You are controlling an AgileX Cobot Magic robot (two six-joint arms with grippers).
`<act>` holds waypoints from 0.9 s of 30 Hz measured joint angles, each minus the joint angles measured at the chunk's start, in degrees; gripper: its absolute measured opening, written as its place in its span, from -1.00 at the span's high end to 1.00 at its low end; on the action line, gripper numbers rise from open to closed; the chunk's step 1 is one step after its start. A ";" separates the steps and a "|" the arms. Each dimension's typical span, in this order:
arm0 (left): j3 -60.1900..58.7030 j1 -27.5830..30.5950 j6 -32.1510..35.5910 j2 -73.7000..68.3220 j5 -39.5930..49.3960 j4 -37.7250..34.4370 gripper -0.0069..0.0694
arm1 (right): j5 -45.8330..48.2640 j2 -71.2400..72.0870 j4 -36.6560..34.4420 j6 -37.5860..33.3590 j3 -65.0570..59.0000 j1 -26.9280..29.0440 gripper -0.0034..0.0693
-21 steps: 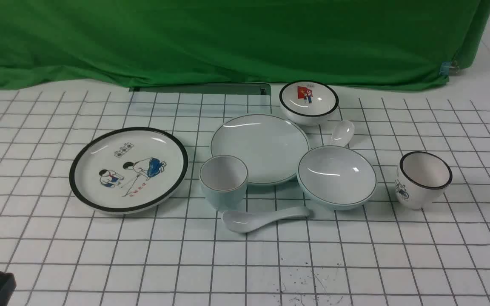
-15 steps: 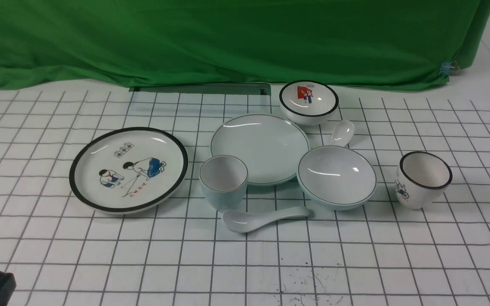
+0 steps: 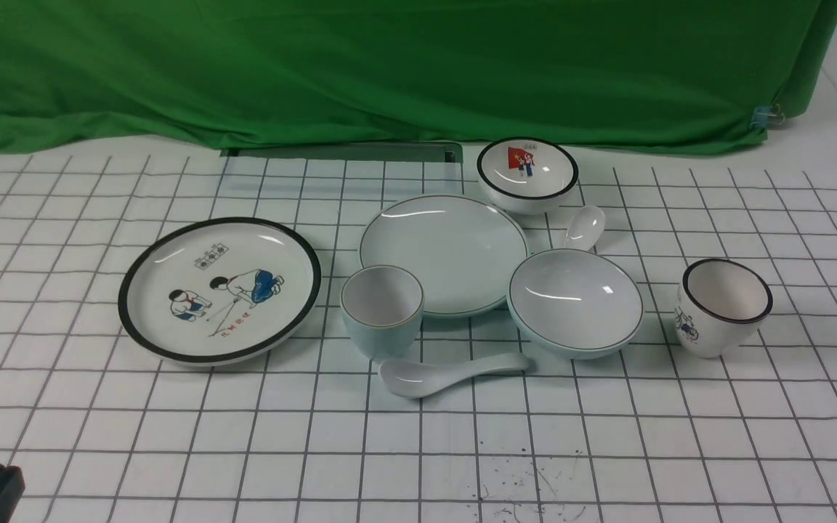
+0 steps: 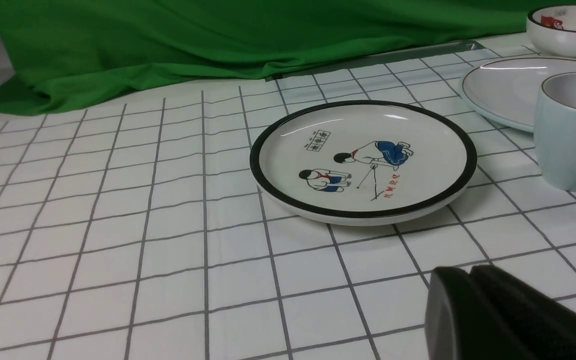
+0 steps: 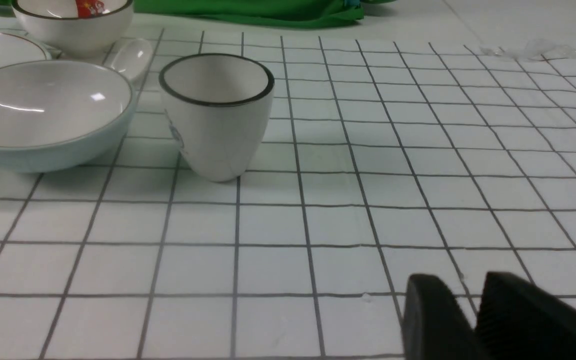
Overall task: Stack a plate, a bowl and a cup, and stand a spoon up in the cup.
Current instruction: Use the right arm to grab a blue rice bowl
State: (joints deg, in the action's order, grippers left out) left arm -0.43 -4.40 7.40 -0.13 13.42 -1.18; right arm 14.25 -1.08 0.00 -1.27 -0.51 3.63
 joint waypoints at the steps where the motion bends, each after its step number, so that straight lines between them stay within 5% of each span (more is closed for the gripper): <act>1: 0.00 0.00 0.00 0.00 0.00 0.05 0.89 | 0.00 0.00 0.00 0.00 0.00 0.00 0.38; 27: 0.00 0.00 0.00 0.00 -5.84 0.05 0.89 | -7.32 0.00 0.00 0.00 0.00 0.00 0.25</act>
State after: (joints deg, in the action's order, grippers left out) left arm -0.43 -4.40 7.40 -0.13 7.58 -1.14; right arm 6.93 -1.08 0.00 -1.27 -0.51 3.63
